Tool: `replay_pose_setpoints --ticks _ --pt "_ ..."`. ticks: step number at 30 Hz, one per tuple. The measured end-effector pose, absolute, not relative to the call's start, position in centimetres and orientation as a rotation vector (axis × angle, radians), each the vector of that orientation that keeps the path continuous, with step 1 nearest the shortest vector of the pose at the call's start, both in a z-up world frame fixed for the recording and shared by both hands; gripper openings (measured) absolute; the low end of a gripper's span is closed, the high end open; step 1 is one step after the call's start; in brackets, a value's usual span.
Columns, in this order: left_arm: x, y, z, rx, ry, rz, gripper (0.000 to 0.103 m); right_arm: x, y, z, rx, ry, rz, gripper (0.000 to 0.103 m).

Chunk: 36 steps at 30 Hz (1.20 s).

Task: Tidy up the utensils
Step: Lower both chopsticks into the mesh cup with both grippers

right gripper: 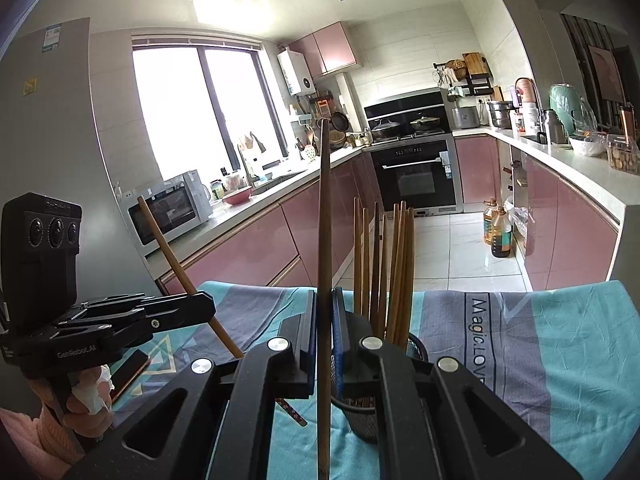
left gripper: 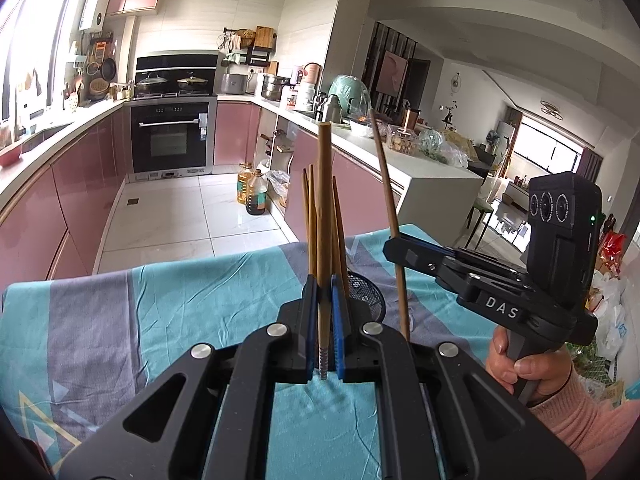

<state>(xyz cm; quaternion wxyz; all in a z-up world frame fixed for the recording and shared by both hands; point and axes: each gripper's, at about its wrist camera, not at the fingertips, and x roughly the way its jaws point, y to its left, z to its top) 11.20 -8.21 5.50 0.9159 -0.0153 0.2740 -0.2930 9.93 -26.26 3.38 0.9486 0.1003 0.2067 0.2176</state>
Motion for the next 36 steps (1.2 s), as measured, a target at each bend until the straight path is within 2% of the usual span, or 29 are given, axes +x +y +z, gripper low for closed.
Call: replay_pose_setpoints --ticks 22,36 --pt "10.6 -10.1 10.1 -0.01 0.451 -0.633 0.007 12.2 -25.9 5.6 0.189 0.353 0.417 0.006" --pt "11.6 -12.3 9.0 0.018 0.499 -0.62 0.007 13.8 -25.5 4.8 0.174 0.331 0.371 0.006"
